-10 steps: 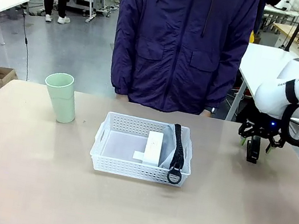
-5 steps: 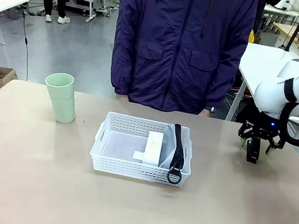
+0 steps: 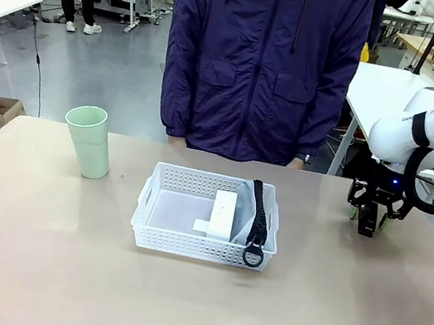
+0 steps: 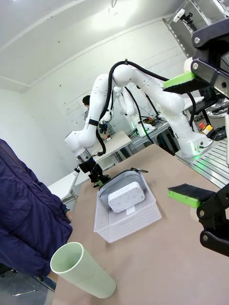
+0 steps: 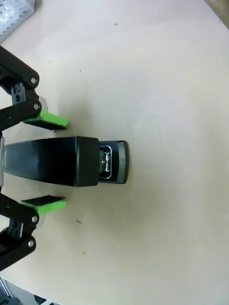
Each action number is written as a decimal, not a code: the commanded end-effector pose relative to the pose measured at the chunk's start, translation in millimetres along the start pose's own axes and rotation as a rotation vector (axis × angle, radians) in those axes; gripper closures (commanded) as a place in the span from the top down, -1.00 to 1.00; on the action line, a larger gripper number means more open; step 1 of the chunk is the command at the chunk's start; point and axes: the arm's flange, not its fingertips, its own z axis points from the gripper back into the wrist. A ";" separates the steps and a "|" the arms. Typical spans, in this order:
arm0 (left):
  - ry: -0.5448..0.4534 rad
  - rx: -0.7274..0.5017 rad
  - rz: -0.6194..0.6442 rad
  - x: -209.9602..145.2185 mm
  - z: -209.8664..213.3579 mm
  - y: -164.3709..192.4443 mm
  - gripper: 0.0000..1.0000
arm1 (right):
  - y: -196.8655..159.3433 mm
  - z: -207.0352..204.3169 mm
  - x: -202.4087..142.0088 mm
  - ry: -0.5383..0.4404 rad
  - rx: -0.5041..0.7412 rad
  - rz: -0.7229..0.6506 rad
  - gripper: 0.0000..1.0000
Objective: Efficiently arrange items inside the basket to fit them all.
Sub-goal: Pick up the Stapler and place it inside the Organizing basket.
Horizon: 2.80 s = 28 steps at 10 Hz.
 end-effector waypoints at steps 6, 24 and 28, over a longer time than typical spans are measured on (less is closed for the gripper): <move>-0.009 -0.015 -0.022 -0.2 -0.6 -2.0 1.00 | 3.3 0.5 6.3 0.046 0.016 -0.001 -1.00; -0.009 -0.015 -0.022 -0.2 -0.6 -2.0 1.00 | 33.1 132.3 -268.4 -0.009 0.076 0.397 -0.57; -0.009 -0.015 -0.022 -0.2 -0.6 -2.0 1.00 | 98.5 155.3 -321.6 -0.260 0.034 0.554 -0.27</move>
